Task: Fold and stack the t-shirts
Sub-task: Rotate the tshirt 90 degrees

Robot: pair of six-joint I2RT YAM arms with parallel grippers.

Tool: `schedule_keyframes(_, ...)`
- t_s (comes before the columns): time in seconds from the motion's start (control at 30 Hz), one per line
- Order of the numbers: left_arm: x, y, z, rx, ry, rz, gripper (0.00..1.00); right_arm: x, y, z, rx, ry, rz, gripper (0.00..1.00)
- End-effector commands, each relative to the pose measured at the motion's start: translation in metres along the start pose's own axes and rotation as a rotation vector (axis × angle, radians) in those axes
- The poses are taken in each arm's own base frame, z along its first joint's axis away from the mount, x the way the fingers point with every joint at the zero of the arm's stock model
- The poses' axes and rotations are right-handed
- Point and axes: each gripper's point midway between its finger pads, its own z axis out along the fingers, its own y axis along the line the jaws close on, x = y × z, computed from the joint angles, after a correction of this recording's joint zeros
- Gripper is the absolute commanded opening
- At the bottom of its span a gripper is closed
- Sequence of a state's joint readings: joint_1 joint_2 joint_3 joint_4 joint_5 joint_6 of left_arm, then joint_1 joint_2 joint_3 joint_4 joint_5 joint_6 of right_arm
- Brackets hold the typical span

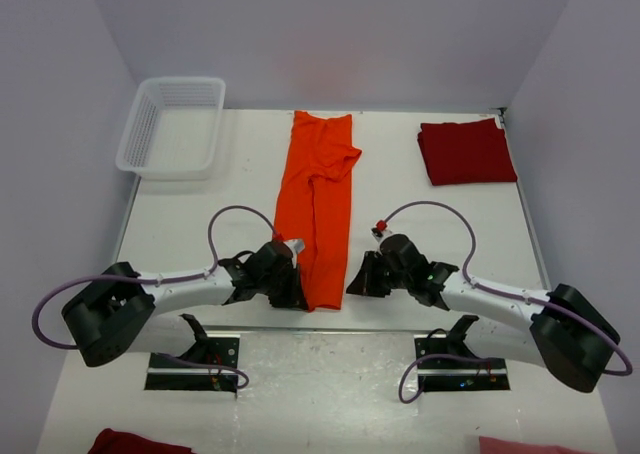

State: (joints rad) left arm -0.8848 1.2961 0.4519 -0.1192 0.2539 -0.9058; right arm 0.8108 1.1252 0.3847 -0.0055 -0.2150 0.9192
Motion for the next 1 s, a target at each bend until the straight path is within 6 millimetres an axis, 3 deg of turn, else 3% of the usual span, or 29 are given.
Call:
schedule_keyframes(0.0, -0.003, -0.006, 0.003, 0.027, -0.011, 0.006, 0.0, -0.006, 0.028, 0.005, -0.098, 0.022, -0.034, 0.0)
schedule_keyframes(0.5, -0.009, -0.009, 0.003, 0.019, -0.02, 0.023, 0.0, 0.0, 0.054, 0.02, -0.167, 0.096, -0.08, 0.0)
schedule_keyframes(0.77, -0.01, -0.004, 0.001, -0.006, -0.033, 0.014, 0.0, 0.016, 0.037, 0.044, -0.146, 0.167, -0.033, 0.0)
schedule_keyframes(0.97, -0.013, 0.001, 0.0, -0.026, -0.042, 0.011, 0.0, 0.026, 0.025, 0.048, -0.107, 0.177, -0.011, 0.0)
